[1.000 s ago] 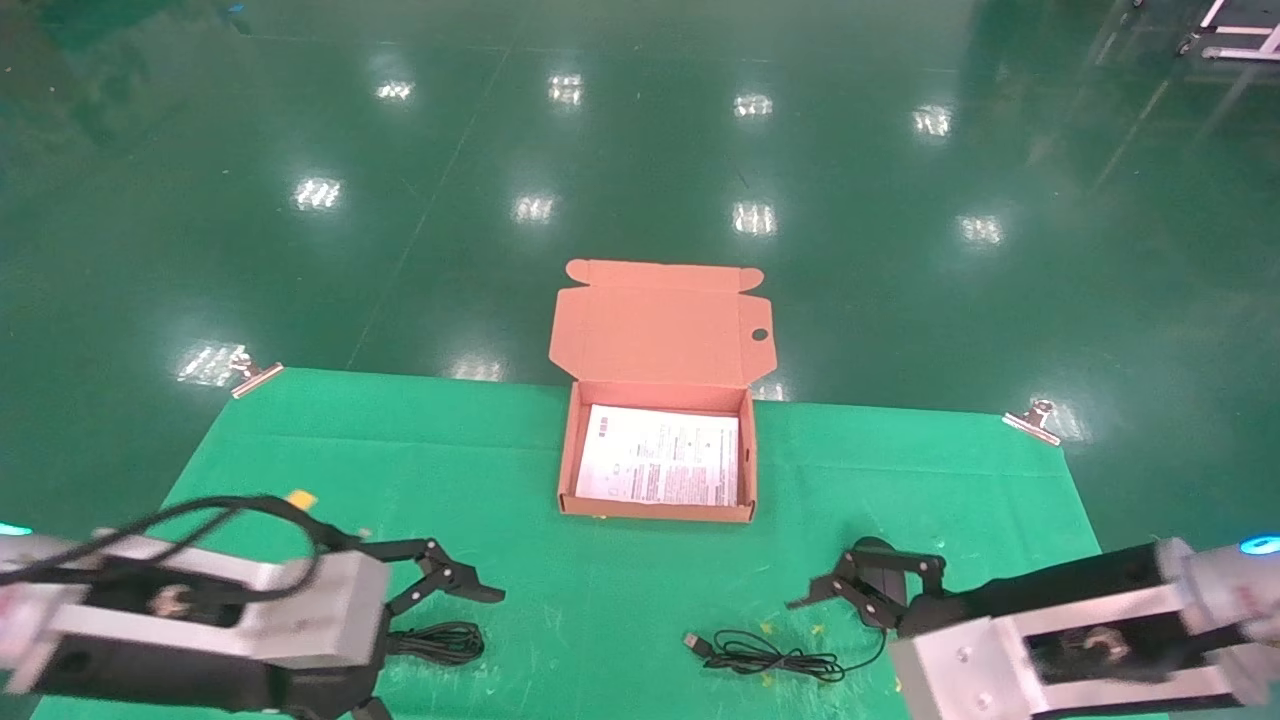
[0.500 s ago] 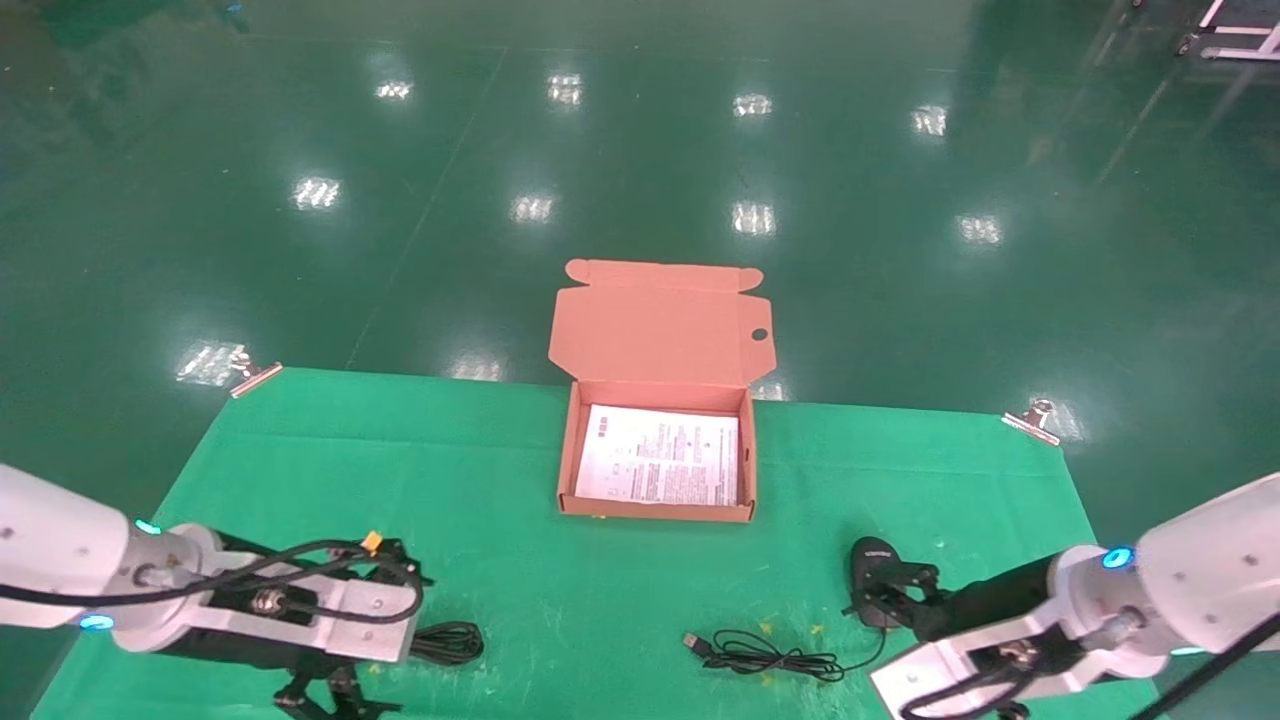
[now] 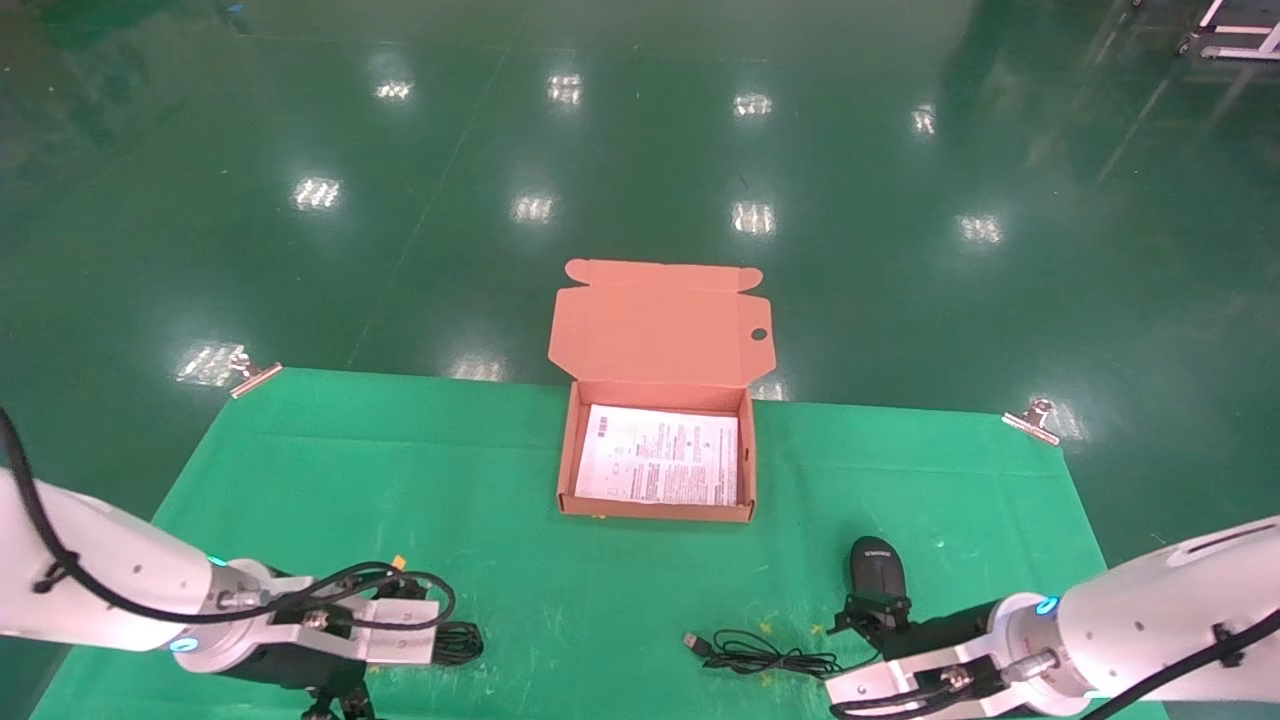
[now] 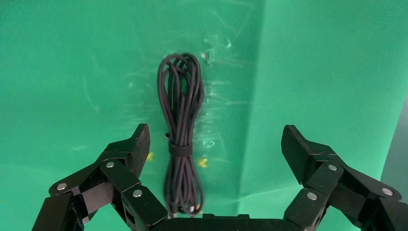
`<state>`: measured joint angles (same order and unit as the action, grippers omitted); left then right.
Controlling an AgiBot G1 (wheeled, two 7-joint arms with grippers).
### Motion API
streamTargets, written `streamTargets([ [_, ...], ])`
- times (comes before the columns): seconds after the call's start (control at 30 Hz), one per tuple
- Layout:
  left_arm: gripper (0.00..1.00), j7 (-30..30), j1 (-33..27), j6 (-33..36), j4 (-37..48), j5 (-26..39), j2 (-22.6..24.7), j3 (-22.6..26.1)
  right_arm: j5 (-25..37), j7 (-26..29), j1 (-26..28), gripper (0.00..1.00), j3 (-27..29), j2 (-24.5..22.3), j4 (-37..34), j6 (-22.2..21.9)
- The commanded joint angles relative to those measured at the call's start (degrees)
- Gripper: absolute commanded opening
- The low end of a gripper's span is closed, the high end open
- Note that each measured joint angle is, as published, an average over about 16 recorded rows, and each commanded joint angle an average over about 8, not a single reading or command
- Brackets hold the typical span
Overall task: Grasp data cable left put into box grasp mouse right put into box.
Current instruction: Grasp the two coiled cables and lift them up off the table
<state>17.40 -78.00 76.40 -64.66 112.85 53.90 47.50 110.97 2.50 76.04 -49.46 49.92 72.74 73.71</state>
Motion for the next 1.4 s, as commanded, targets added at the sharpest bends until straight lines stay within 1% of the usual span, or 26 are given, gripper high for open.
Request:
streamTargets([
  [0.03, 1.00, 0.4, 0.3, -0.9, 2.3, 0.3, 0.8, 0.1, 0.1, 1.0, -0.7, 1.00, 0.0, 0.6, -0.9, -0.8],
  [0.2, 1.00, -1.1, -0.6, -3.4, 9.5, 0.5, 2.9, -0.3, -1.8, 0.1, -1.0, 1.00, 0.6, 2.8, -7.3, -2.5],
  [0.47, 1.00, -5.4, -2.4, -6.4, 19.9, 0.3, 6.2, -0.5, -2.3, -5.0, -0.3, 1.00, 0.5, 6.7, -17.2, -5.5],
  [0.67, 0.99, -8.4, -3.4, -8.1, 25.5, 0.1, 7.8, -0.6, -1.9, -8.2, 0.1, 1.00, 0.3, 9.2, -22.8, -7.7],
  [0.7, 0.92, -8.9, -3.5, -8.3, 26.1, 0.0, 8.0, -0.7, -1.9, -8.7, 0.1, 0.96, 0.3, 9.5, -23.5, -8.1],
  [0.73, 0.81, -9.5, -3.6, -8.4, 26.8, -0.1, 8.1, -0.7, -1.8, -9.1, 0.1, 0.84, 0.3, 9.7, -24.1, -8.5],
  [0.93, 0.07, -12.2, -3.9, -8.9, 29.7, -0.9, 8.6, -1.0, -1.7, -11.0, 0.1, 0.09, 0.3, 10.8, -26.8, -10.3],
  [0.97, 0.01, -12.4, -3.9, -8.9, 30.0, -1.0, 8.6, -1.0, -1.8, -11.1, 0.1, 0.00, 0.4, 10.9, -27.0, -10.5],
  [1.0, 0.00, -12.5, -3.9, -8.9, 30.2, -1.0, 8.6, -1.0, -1.8, -11.2, 0.1, 0.00, 0.4, 10.9, -27.2, -10.6],
  [1.4, 0.00, -12.3, -4.0, -8.8, 29.8, -1.1, 8.6, -1.1, -1.8, -11.1, 0.1, 0.00, 0.4, 10.8, -26.9, -10.5],
])
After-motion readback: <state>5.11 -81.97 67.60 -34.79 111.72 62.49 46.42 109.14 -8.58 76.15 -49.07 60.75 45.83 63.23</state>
